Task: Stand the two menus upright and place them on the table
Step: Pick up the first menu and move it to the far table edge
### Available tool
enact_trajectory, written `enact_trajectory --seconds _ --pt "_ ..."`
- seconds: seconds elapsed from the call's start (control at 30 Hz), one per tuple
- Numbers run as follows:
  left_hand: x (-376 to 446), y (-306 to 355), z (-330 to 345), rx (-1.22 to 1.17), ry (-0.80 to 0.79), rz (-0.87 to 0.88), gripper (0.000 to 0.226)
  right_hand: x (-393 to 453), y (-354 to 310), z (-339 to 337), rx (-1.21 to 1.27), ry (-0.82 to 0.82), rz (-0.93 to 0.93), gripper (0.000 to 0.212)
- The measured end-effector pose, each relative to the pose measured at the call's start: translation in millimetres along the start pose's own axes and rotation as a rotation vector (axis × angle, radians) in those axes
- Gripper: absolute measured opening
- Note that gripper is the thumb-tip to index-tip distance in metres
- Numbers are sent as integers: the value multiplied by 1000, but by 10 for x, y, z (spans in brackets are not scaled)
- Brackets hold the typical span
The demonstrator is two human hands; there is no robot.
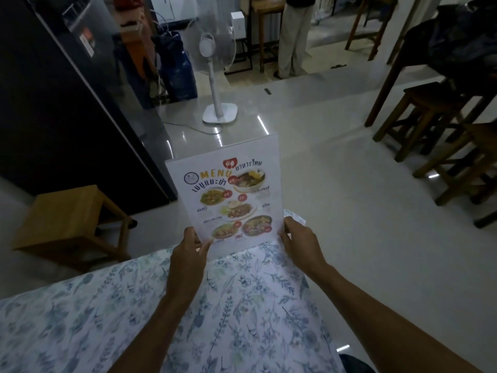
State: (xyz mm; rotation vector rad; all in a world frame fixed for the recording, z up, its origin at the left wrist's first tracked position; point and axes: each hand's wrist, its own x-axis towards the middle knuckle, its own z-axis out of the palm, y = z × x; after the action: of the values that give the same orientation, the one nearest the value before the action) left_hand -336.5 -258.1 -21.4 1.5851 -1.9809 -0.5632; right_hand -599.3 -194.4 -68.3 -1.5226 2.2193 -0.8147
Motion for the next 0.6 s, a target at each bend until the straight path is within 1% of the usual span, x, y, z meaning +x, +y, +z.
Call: enact_trajectory --seconds 0.2,0.3,0.4,0.5,0.6 --pt "-32 -2 0 -41 -2 18 28 -49 -7 61 -8 26 27 14" --pt "-65 49 -1 -95 -2 -26 26 -48 -37 41 20 26 40 14" --pt "-91 35 37 -86 -62 -60 26 -43 -33 21 54 -15 58 19" --pt "-139 -1 36 -116 -116 -109 37 -91 -48 -33 96 -12 95 33" --pt "-239 -18 -16 -129 -125 -117 49 -244 -98 -118 85 33 127 37"
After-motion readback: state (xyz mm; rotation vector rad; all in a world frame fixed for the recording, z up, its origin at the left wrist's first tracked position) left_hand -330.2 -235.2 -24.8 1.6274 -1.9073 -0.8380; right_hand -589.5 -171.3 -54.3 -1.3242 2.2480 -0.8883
